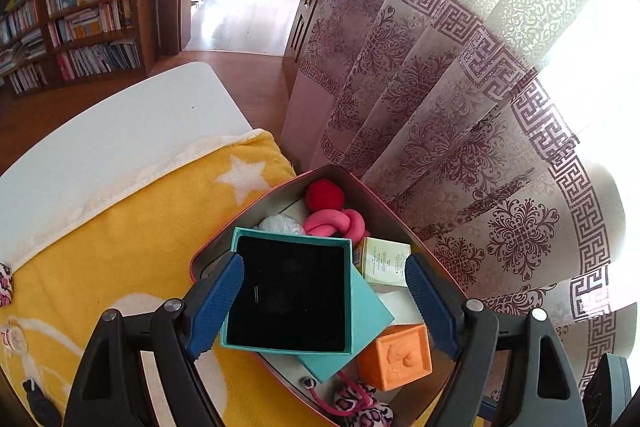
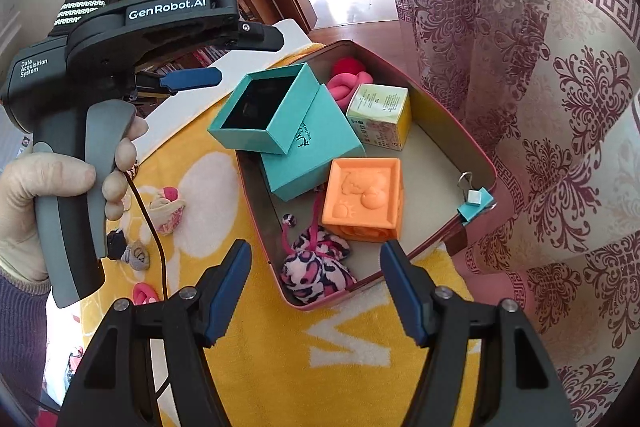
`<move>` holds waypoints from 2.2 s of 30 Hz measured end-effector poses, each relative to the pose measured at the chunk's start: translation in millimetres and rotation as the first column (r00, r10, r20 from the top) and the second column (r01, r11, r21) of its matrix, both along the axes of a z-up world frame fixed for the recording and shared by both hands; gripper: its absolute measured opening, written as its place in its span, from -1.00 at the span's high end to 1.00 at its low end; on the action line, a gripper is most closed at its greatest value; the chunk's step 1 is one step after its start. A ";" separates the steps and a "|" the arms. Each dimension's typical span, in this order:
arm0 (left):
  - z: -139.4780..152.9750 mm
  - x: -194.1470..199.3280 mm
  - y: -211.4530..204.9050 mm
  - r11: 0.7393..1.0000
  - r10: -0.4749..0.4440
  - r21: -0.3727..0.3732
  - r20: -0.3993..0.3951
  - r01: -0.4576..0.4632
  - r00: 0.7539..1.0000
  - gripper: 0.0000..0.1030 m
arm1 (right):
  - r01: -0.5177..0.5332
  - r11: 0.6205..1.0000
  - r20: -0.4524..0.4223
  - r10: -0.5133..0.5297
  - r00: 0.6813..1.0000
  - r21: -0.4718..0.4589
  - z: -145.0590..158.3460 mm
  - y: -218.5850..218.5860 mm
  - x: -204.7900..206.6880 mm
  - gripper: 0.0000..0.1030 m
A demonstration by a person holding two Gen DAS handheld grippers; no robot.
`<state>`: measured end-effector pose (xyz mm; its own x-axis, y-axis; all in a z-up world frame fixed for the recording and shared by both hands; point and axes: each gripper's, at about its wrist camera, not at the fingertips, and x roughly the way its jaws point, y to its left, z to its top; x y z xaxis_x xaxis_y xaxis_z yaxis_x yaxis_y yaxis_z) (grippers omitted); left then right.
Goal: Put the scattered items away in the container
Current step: 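Open both grippers to drop the teal box and pompom into the tin, then withdraw both grippers from the tin back over the remaining toys, then grasp the black plush with the left gripper while right grasps the pink foam knot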
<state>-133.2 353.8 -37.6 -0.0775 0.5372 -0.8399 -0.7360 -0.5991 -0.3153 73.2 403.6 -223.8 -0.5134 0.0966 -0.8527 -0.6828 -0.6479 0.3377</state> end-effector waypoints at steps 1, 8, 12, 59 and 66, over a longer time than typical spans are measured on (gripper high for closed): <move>2.4 1.0 -0.6 1.000 0.001 0.002 -0.006 -0.001 1.000 -0.69 | 0.006 1.000 -0.001 -0.006 1.000 -0.001 -0.1 0.3 1.7 -0.38; 2.6 -1.7 -24.0 0.999 0.032 -0.010 -0.003 -0.032 0.999 -0.69 | 0.032 0.999 -0.008 -0.032 0.999 -0.004 -0.9 3.0 4.9 -0.38; 1.2 -6.5 -55.4 0.997 0.082 -0.016 -0.001 -0.082 0.997 -0.69 | 0.006 1.000 -0.018 -0.006 1.000 -0.005 1.1 -3.8 -6.3 -0.38; -102.1 -88.2 -387.3 0.889 0.433 -0.208 0.095 -0.408 0.896 -0.69 | -0.352 0.935 0.102 0.353 0.930 -0.025 -29.7 -207.7 -173.7 -0.38; -124.5 -96.5 -377.3 0.890 0.425 -0.237 0.122 -0.390 0.897 -0.69 | -0.328 0.944 0.133 0.331 0.934 -0.038 -38.7 -208.7 -170.9 -0.38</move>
